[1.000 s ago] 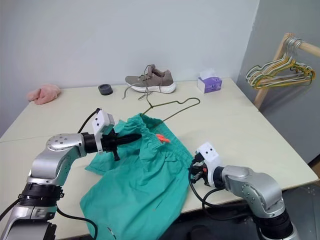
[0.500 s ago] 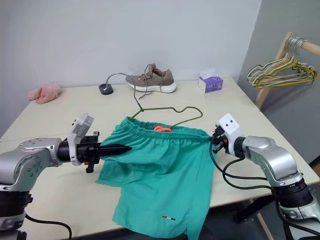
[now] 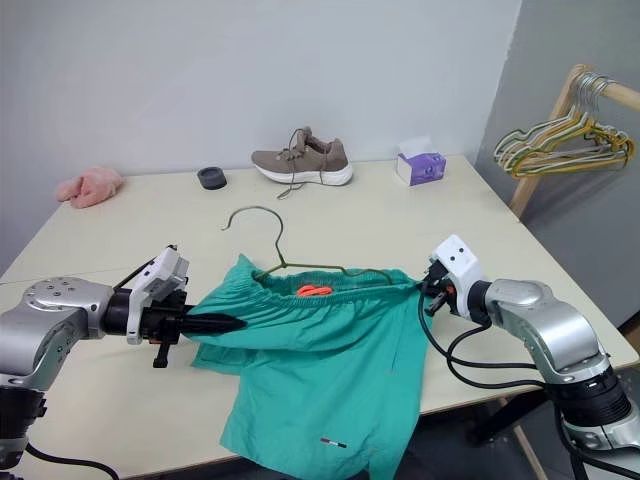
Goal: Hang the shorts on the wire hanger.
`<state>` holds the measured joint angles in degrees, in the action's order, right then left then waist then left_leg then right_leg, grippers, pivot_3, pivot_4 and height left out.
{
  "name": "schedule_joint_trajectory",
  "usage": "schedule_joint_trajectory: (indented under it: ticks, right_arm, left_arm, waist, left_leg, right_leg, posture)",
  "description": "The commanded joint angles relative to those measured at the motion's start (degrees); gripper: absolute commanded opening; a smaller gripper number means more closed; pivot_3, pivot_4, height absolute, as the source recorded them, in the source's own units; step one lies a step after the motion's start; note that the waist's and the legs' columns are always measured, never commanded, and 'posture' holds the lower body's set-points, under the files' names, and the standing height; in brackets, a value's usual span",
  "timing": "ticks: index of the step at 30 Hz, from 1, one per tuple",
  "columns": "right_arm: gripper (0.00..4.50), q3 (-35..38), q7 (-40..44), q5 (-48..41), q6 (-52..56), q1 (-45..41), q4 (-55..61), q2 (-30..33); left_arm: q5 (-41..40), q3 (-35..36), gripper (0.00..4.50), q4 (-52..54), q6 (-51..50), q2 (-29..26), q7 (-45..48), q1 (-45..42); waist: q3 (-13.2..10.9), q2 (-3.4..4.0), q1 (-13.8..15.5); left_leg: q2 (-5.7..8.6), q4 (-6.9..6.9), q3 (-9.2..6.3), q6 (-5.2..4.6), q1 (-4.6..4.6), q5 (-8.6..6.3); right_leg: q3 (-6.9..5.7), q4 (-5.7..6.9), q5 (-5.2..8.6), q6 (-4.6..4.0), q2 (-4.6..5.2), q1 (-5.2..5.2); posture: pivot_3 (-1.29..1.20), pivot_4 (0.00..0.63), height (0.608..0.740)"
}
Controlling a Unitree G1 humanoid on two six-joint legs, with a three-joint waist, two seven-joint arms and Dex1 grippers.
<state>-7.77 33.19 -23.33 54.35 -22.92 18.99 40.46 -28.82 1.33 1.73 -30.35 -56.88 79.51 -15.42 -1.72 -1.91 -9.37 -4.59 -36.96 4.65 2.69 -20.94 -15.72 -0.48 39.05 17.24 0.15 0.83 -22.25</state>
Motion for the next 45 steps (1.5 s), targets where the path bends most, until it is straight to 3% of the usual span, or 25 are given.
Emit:
schedule_joint_trajectory:
  ticks: [1, 14, 18, 23, 28, 33, 42, 45]
  right_arm:
    - [0.01, 2.36, 0.09, 1.26, 0.02, -0.44, 2.92, 2.41]
    - [0.01, -11.51, 6.47, 5.75, -3.09, -12.87, 10.13, 1.58]
    - [0.87, -10.97, 8.36, 5.87, -3.48, -13.36, 11.65, 2.54]
    - [2.61, -7.89, 12.32, 4.35, -2.41, -12.32, 13.73, 6.69]
    - [4.28, -9.6, 15.13, 6.37, -4.27, -9.91, 12.57, 11.41]
    - [4.28, -14.3, 16.44, 11.34, -8.74, -11.62, 7.31, 10.32]
    - [4.28, -25.02, 27.05, 20.03, -20.46, -18.52, -4.63, 5.69]
    - [3.77, -26.68, 28.43, 22.27, -22.5, -19.75, -7.86, 3.26]
  left_arm:
    - [2.83, -0.07, 0.0, -2.04, 3.42, -0.5, -0.13, -1.55]
    - [8.12, -5.85, 0.0, -0.19, 7.73, 7.64, -4.78, -3.66]
    - [9.7, -6.62, 0.0, 0.09, 9.22, 7.99, -5.23, -2.84]
    - [11.33, -5.8, 0.0, -3.06, 12.74, 9.27, -7.08, -2.49]
    - [11.54, -6.65, 0.0, -4.82, 15.48, 9.78, -5.32, -2.14]
    - [12.83, -8.1, 0.0, -6.56, 18.17, 9.85, -3.65, -2.35]
    - [14.36, -9.03, 0.0, -7.88, 19.38, 11.4, -3.41, -3.76]
    - [13.9, -8.81, 0.0, -7.07, 18.63, 11.77, -3.64, -3.62]
  waist:
    - [-0.01, 0.02, -0.01]
    - [-0.03, 0.04, -0.19]
    - [-0.03, 0.05, -0.18]
    - [-0.04, 0.06, -0.14]
    - [-0.03, 0.05, -0.29]
    - [-0.04, 0.07, -1.23]
    - [-0.04, 0.07, -2.01]
    - [-0.04, 0.07, -1.97]
  left_leg:
    - [0.0, 0.0, 0.0, 0.0, 0.0, 0.0]
    - [-0.01, -0.02, -0.03, -0.01, -0.02, 0.0]
    - [0.01, -0.02, 0.01, -0.01, -0.04, 0.0]
    - [0.03, -0.03, 0.02, -0.01, -0.04, 0.0]
    - [0.02, -0.03, 0.02, -0.01, -0.01, 0.0]
    - [0.0, -0.04, 0.0, -0.01, 0.03, 0.0]
    - [0.01, -0.04, 0.0, -0.01, 0.02, 0.0]
    - [0.0, -0.05, -0.01, -0.01, 0.01, 0.0]
  right_leg:
    - [0.0, 0.0, 0.0, 0.0, 0.0, 0.0]
    - [-0.02, 0.02, 0.0, 0.0, -0.01, -0.01]
    - [0.0, 0.0, -0.01, -0.01, 0.04, -0.01]
    - [-0.04, 0.0, -0.01, -0.02, 0.12, -0.01]
    - [-0.07, 0.01, 0.0, 0.0, 0.13, 0.01]
    - [-0.05, 0.05, -0.01, 0.0, 0.12, 0.01]
    - [-0.03, 0.05, -0.01, -0.01, 0.12, 0.0]
    - [-0.05, 0.06, -0.06, -0.09, 0.12, 0.0]
  posture:
    - [-0.17, 0.0, 0.74]
    - [-0.19, 0.0, 0.74]
    - [-0.19, 0.0, 0.74]
    - [-0.2, 0.0, 0.74]
    - [-0.21, 0.0, 0.74]
    - [-0.22, 0.0, 0.74]
    - [-0.21, 0.0, 0.74]
    - [-0.21, 0.0, 0.74]
